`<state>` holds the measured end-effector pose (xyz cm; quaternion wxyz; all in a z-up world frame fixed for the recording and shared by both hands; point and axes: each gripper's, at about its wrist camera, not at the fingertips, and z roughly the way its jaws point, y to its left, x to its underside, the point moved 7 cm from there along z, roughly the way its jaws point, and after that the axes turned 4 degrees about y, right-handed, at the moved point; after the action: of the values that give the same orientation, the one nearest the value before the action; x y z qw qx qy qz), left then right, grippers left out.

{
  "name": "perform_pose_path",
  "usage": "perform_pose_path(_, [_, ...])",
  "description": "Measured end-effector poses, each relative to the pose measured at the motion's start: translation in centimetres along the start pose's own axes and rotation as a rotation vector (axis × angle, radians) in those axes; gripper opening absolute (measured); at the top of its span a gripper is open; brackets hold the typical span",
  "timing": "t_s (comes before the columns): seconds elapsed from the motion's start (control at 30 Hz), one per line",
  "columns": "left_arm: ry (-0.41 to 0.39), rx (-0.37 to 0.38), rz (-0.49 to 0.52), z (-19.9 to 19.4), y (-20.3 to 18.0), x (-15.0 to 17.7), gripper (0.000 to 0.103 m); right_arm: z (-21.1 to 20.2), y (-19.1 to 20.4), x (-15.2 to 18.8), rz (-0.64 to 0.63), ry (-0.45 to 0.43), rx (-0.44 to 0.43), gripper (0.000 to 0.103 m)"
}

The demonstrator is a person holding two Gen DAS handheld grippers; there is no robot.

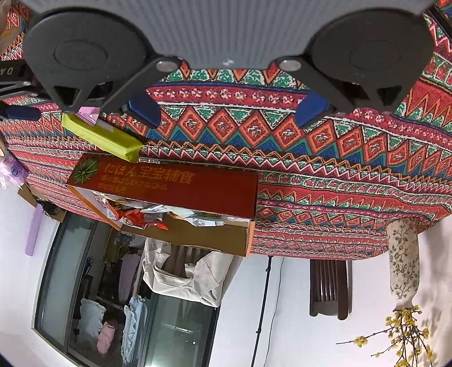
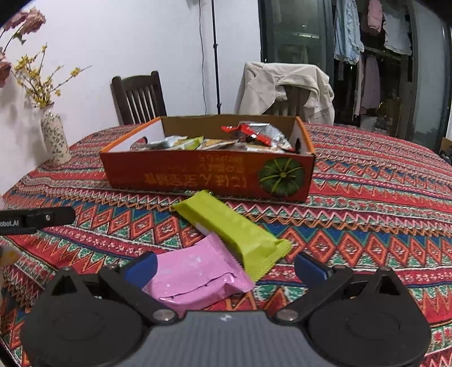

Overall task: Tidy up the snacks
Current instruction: 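Move the right gripper to the pink packet and grasp it, then grasp the green bar with the left gripper while the right holds the pink packet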

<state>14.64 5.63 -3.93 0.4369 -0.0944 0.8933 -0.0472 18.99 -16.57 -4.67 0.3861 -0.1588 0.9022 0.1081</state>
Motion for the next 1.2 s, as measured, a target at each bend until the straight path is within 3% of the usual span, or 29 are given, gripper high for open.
perform_pose_path(0.23, [0.011, 0.004, -0.007, 0.1, 0.2, 0.4, 0.103, 3.2, 2.3, 0.7, -0.024, 0.084, -0.012, 0.103])
perform_pose_path(0.63, [0.009, -0.006, -0.027, -0.4, 1.0, 0.8, 0.103, 3.1, 2.9, 1.6, -0.095, 0.075, -0.018, 0.103])
perform_pose_path(0.77, [0.008, -0.010, -0.027, -0.6, 0.9, 0.9, 0.103, 2.3, 2.8, 1.8, -0.100, 0.063, -0.028, 0.087])
perform_pose_path(0.93, [0.002, -0.012, -0.021, -1.1, 0.6, 1.0, 0.103, 1.3, 2.6, 2.0, -0.099, 0.045, -0.038, 0.077])
perform_pose_path(1.2, [0.001, -0.016, -0.010, -1.4, -0.3, 0.9, 0.103, -0.6, 1.8, 1.6, -0.084, -0.013, -0.044, 0.076])
